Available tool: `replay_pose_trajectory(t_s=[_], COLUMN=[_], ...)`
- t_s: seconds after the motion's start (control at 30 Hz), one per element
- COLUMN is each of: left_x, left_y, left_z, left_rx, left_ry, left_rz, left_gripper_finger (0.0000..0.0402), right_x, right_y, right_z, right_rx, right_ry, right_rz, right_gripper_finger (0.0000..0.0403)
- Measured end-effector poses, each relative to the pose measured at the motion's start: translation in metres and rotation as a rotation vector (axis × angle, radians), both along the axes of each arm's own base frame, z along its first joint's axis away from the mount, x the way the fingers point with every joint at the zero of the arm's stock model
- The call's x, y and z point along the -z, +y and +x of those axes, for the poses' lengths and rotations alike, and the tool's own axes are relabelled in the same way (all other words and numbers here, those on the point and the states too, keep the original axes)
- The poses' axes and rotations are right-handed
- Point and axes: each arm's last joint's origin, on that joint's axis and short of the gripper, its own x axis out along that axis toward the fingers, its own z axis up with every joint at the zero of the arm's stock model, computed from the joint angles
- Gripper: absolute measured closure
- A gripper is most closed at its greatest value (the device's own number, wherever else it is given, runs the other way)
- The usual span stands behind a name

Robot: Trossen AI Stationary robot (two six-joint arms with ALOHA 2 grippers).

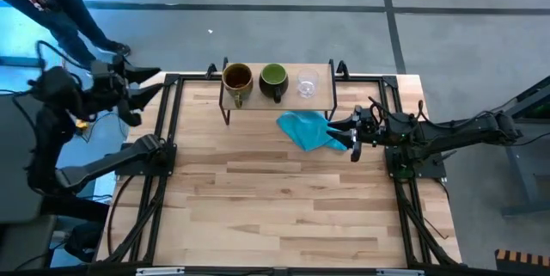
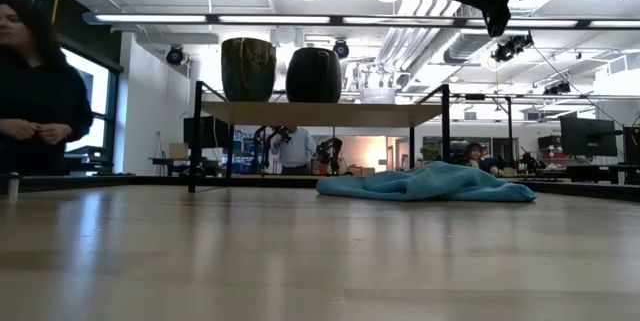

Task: Stack small to large cups/mugs on shelf
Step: Return to Home Position

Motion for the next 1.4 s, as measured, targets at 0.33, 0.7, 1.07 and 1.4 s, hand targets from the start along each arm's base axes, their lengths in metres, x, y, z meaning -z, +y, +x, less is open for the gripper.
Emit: replay_pose_trajectory(t_s=[0.33, 0.7, 1.07, 1.4], left_x=[0.037, 0.071, 0.099, 0.132], left_y=[0.016, 0.029, 0.043, 0.04], left_z=[0.01, 0.024, 0.04, 0.063], left_rx=[-0.073, -0.003, 0.105, 0.229], left_ry=[-0.099, -0.164, -0.229, -0.244], left_rz=[0.031, -0.01, -0.052, -0.09], left_gripper_finger=[0.0176, 0.0176, 0.0176, 0.0177], right_x=[-0.002, -0.009, -0.01, -0.01], right_y=[-0.001, -0.002, -0.013, -0.018], right_z=[0.0, -0.001, 0.0, -0.001], right_rx=[0.044, 0.053, 0.074, 0.069], right_ry=[-0.018, -0.067, -0.076, -0.076], right_rz=[0.0, -0.145, -0.151, -0.148], right_gripper_finger=[0.0275, 0.0275, 0.0275, 0.0275])
